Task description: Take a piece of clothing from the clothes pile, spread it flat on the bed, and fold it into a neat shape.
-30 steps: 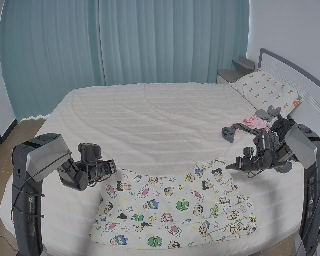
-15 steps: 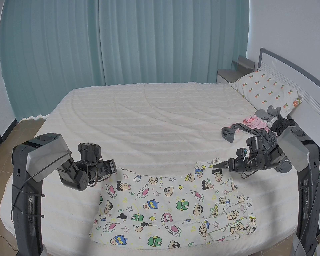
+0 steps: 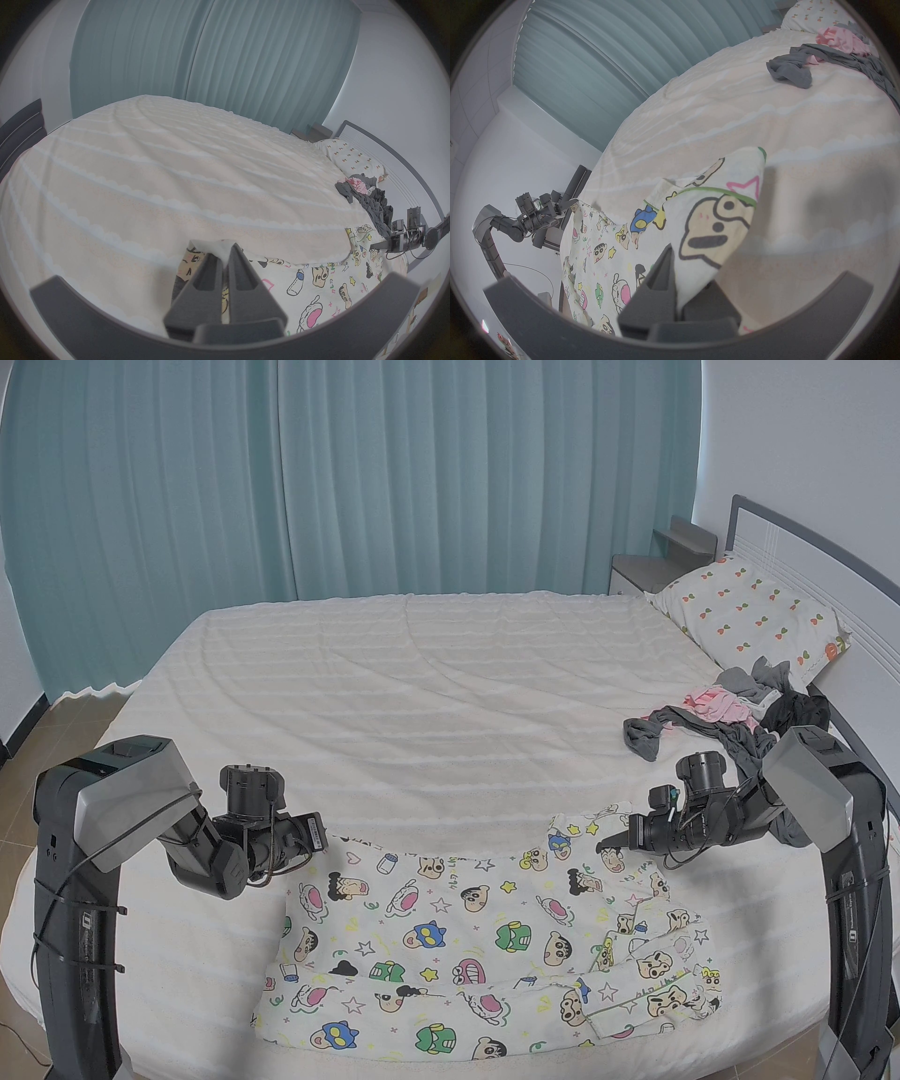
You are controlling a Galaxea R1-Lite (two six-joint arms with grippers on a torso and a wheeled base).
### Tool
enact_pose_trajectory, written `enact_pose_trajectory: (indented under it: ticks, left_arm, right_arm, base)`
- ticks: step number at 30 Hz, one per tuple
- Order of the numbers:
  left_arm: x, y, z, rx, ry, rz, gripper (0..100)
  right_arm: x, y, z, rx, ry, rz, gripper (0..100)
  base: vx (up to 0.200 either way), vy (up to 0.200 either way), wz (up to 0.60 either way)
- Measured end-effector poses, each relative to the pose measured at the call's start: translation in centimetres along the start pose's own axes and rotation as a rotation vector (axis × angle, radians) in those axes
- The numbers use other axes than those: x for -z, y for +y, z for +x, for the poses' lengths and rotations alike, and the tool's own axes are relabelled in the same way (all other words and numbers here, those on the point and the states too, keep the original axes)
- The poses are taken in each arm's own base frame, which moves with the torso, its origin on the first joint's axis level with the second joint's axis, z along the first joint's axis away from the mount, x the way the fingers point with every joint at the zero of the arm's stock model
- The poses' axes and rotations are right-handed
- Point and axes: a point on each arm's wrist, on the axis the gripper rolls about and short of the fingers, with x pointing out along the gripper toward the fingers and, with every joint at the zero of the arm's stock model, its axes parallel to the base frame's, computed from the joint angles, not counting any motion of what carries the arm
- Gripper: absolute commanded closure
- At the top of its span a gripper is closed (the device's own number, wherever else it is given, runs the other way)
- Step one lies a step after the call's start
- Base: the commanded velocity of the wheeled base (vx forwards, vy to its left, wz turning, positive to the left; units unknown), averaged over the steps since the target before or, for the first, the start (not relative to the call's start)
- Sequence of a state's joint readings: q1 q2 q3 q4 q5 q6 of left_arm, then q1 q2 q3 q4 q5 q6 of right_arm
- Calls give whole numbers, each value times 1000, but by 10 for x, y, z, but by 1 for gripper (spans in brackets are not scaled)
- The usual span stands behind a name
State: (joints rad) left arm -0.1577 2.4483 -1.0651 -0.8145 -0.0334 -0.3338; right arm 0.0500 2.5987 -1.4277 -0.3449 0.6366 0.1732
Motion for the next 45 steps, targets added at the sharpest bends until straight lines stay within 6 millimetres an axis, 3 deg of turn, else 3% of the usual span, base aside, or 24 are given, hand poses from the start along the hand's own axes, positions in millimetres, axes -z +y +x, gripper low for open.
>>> enact_pose_trajectory:
  ticks: [30,45]
  left_arm:
    - [2,4,-42,6,8,27,100]
    - [26,11,-67,52,20,53,100]
  right_arm:
    - [23,23,-68,-172,-32,-14,100]
    - [43,32,-82,-168,11,-21,100]
  base:
    - [0,0,0]
    - [0,0,0]
